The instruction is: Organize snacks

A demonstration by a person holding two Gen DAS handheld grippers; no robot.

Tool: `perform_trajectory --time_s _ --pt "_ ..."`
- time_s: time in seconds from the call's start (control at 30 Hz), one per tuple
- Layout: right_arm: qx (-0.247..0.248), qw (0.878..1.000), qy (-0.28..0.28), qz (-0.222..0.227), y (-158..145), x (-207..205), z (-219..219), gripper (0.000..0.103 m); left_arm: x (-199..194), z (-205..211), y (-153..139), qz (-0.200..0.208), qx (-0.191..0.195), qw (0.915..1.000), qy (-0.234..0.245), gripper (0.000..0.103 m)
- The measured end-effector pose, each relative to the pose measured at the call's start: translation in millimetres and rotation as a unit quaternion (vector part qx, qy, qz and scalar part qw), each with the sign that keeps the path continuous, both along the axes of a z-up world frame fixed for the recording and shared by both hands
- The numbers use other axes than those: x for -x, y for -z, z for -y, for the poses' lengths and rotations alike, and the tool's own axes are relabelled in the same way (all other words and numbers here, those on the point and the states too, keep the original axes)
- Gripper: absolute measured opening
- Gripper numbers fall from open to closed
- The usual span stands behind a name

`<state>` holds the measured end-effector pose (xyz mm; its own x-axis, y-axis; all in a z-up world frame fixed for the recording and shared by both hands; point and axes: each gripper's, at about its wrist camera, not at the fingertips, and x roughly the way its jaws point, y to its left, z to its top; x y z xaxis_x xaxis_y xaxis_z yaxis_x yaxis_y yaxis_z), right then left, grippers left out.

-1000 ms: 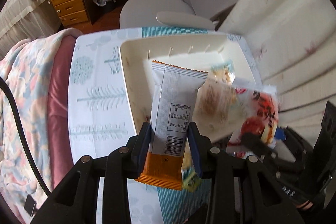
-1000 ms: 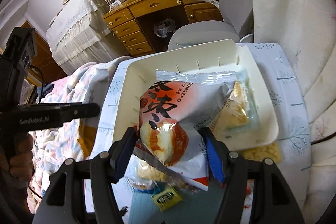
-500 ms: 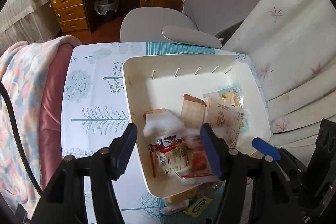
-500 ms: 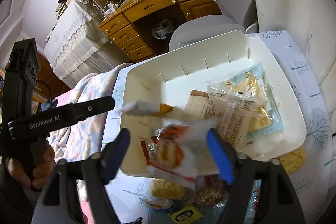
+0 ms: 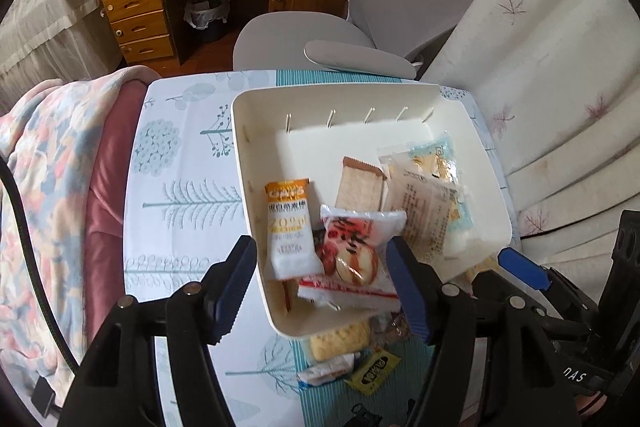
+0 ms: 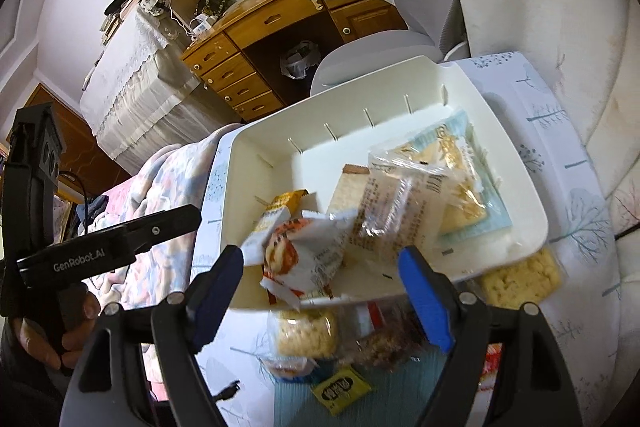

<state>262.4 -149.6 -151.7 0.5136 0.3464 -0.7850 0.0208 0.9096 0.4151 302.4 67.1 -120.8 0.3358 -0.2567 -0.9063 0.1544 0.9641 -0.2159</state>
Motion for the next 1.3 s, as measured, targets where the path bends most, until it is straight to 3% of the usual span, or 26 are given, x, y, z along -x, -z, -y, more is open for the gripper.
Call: perform_trajectory --time_s 0.4,0.63,0.8,1.1,1.3 --pt "0.025 1.000 -0.017 -0.003 -12.9 54.1 21.1 0.081 70.3 10.4 -13.6 0.009 0.021 0.9993 -0.030 0.070" --pt "0.022 0.999 -0.024 -0.018 -10.2 81.3 38.3 0.081 116.5 21.7 -8.7 0.022 0.038 0.9980 -0.045 0.077" --pt "0.031 0.999 -0.033 -0.030 -6.0 96.3 49.2 0.081 143.5 29.3 4.3 0.014 0.047 0.9961 -0.073 0.078" --pt "0.058 0.995 -0.063 -0.046 10.0 105.0 57.0 0.081 174.8 45.7 45.8 -0.040 0.072 0.9878 -0.132 0.078" --pt "0.072 0.992 -0.083 -0.062 27.6 101.6 62.7 0.081 182.6 51.9 69.0 -0.063 0.063 0.9811 -0.172 0.078"
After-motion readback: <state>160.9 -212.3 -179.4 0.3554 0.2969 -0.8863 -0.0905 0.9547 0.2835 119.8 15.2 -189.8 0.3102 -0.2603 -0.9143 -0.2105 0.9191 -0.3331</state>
